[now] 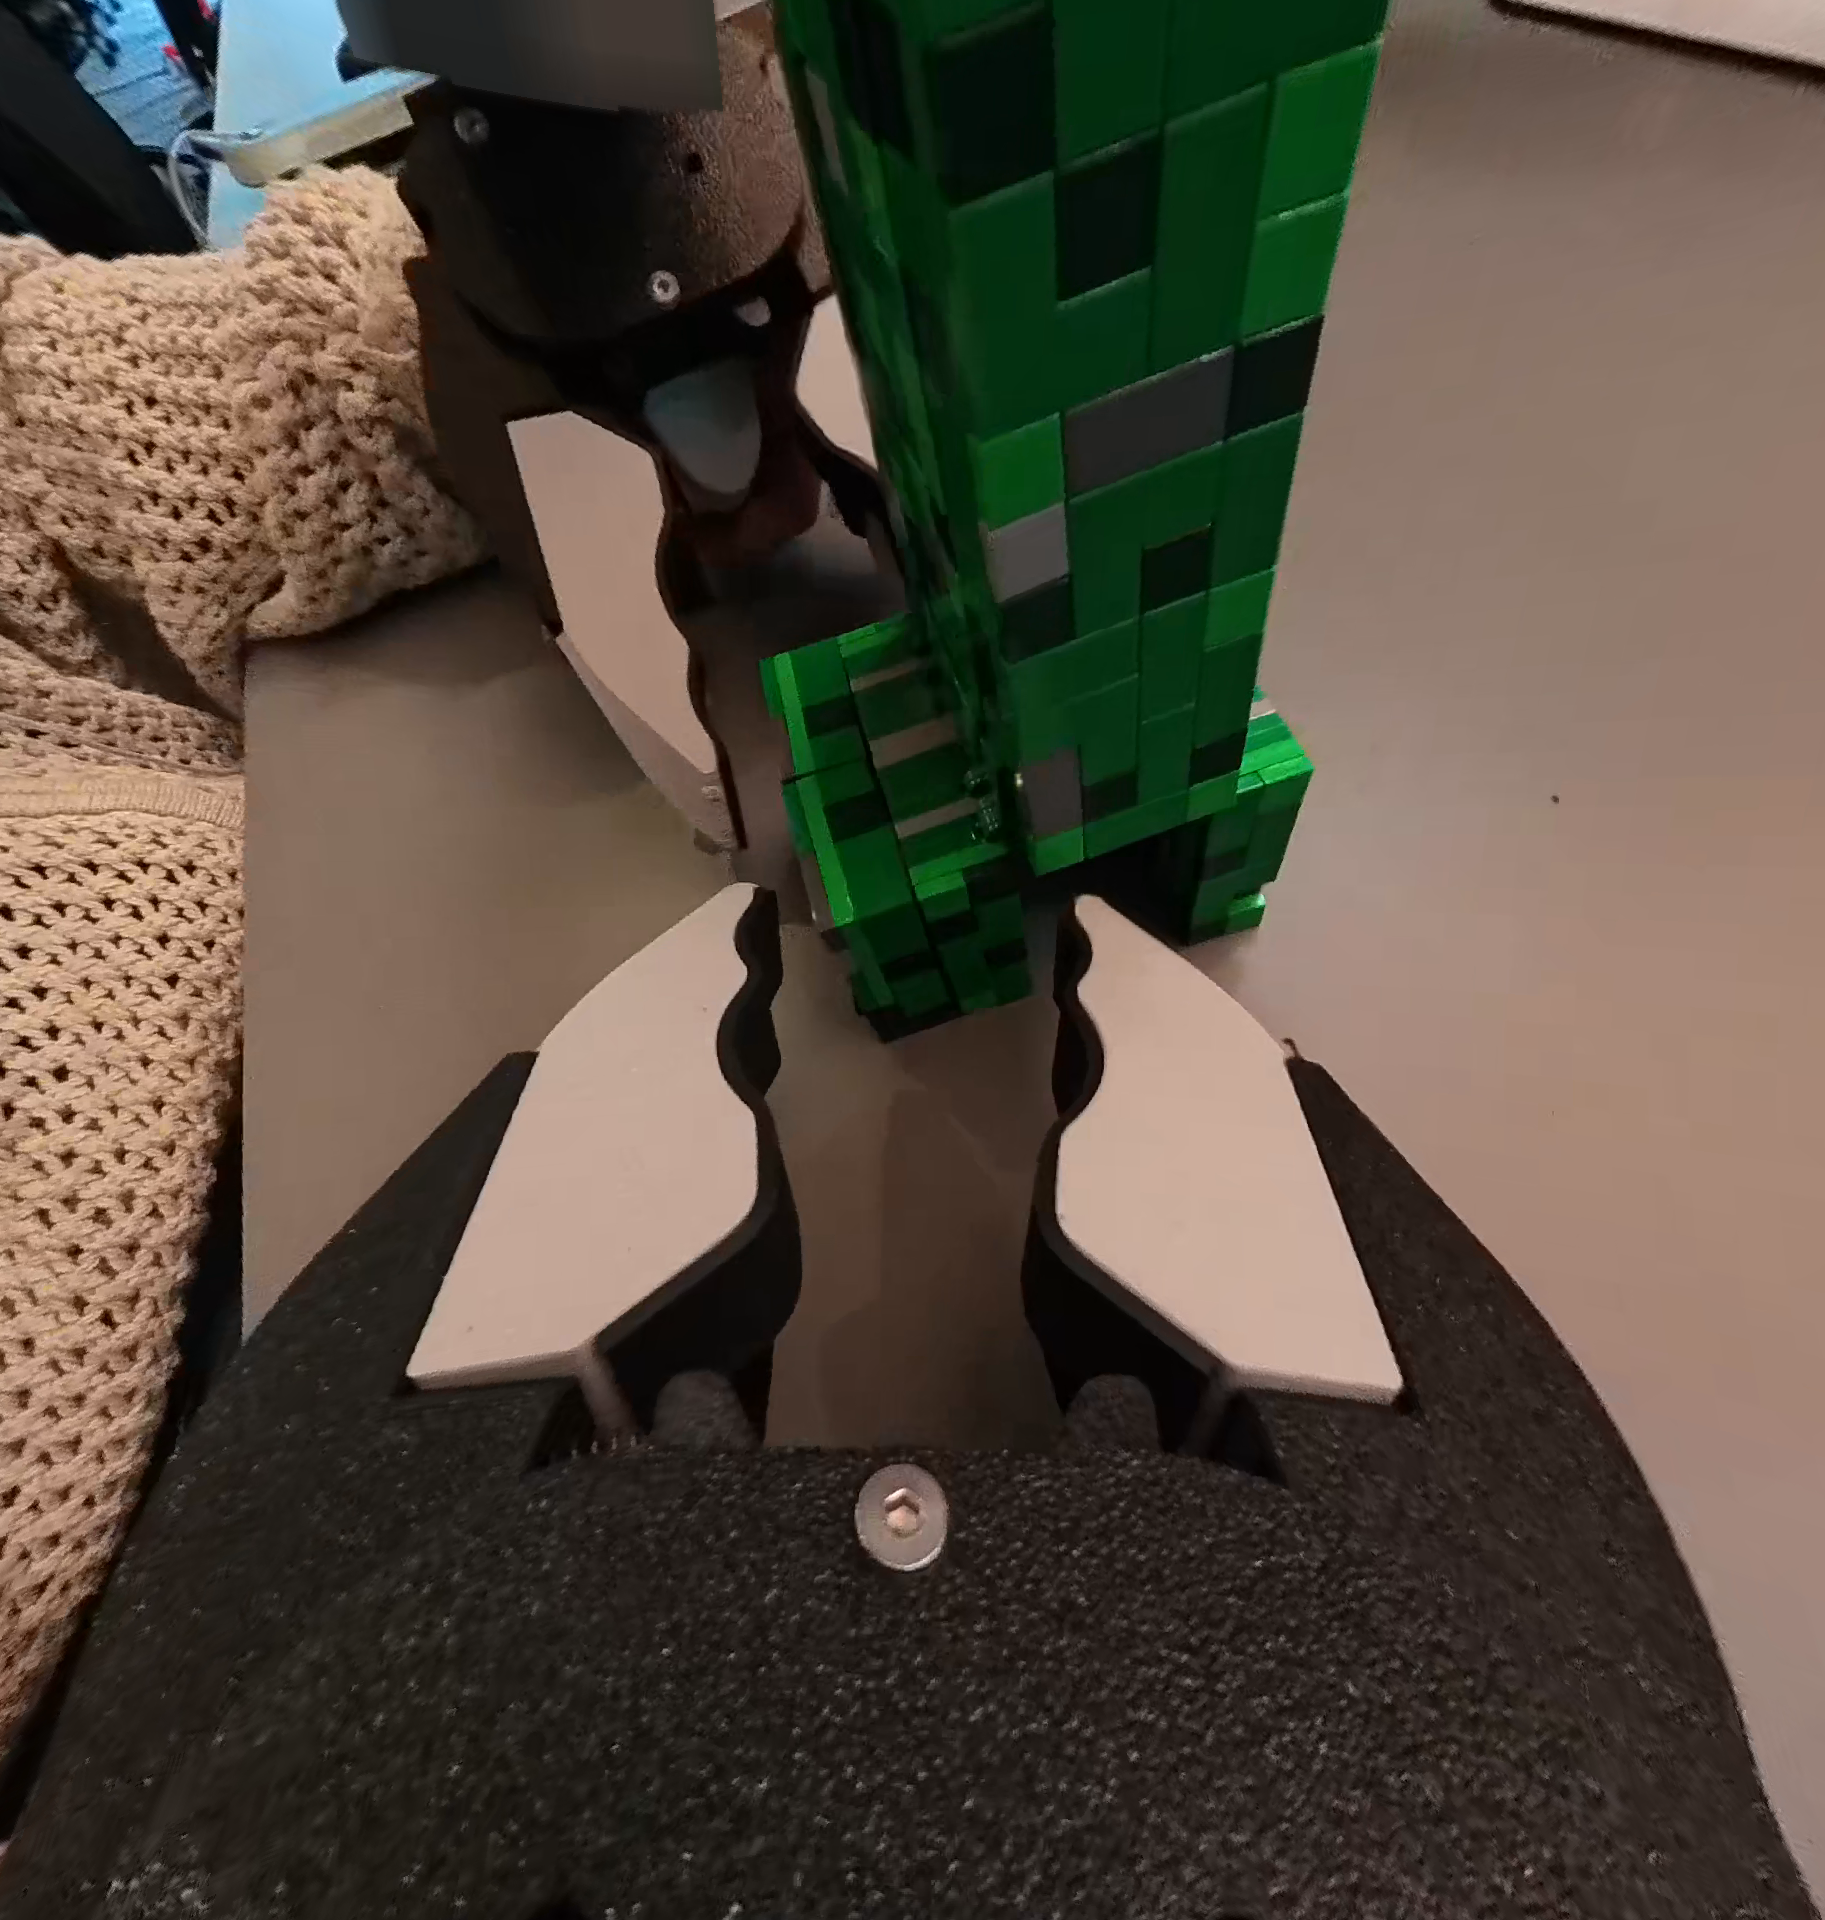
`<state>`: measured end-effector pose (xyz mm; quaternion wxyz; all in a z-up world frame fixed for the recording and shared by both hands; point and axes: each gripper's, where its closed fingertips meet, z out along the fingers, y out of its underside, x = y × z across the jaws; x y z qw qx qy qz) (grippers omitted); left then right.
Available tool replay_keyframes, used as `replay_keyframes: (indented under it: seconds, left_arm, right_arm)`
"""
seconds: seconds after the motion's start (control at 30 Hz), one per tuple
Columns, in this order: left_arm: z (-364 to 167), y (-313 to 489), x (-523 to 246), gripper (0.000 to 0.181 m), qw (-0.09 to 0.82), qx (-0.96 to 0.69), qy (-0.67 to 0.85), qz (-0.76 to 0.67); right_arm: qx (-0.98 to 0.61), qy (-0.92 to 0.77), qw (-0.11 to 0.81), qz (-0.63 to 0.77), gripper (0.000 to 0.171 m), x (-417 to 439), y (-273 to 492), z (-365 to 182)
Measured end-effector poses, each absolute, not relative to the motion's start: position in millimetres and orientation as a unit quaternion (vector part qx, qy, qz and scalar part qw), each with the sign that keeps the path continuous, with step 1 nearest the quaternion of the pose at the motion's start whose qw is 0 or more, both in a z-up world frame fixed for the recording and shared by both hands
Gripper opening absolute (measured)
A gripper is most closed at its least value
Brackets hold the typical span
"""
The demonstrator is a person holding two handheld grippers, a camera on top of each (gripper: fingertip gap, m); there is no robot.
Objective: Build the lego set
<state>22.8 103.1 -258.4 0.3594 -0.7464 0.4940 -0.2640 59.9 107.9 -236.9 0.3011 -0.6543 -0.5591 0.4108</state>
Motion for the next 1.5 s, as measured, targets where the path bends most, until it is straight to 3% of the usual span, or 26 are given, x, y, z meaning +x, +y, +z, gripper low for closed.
replay_keyframes:
  seconds: [0.27, 0.43, 0.53, 1.03, 1.1, 1.3, 1.5]
  left_arm:
    - [-251, 109, 28, 0.058, 0.349, -0.732, 0.493, -0.315]
    - [-250, 106, 36, 0.04, 0.341, -0.716, 0.514, -0.326]
    - [-252, 107, 36, 0.039, 0.353, -0.715, 0.521, -0.304]
    - [-253, 108, 35, 0.038, 0.362, -0.717, 0.52, -0.29]
    - [-253, 108, 35, 0.038, 0.36, -0.718, 0.519, -0.292]
    - [-256, 107, 33, 0.039, 0.349, -0.726, 0.516, -0.291]
    - [-268, 103, 30, 0.059, 0.339, -0.732, 0.54, -0.241]
  right_arm:
    - [-0.653, -0.572, 0.266, 0.42, 0.047, 49, 107, -242]
    - [-0.651, -0.573, 0.268, 0.42, 0.042, 46, 107, -241]
    - [-0.651, -0.572, 0.264, 0.423, 0.042, 46, 107, -241]
    - [-0.651, -0.572, 0.276, 0.415, 0.042, 45, 108, -240]
    - [-0.656, -0.578, 0.27, 0.404, 0.058, 46, 107, -244]
    - [-0.666, -0.575, 0.289, 0.377, 0.062, 53, 110, -246]
    - [-0.678, -0.518, 0.355, 0.382, 0.067, 65, 112, -231]
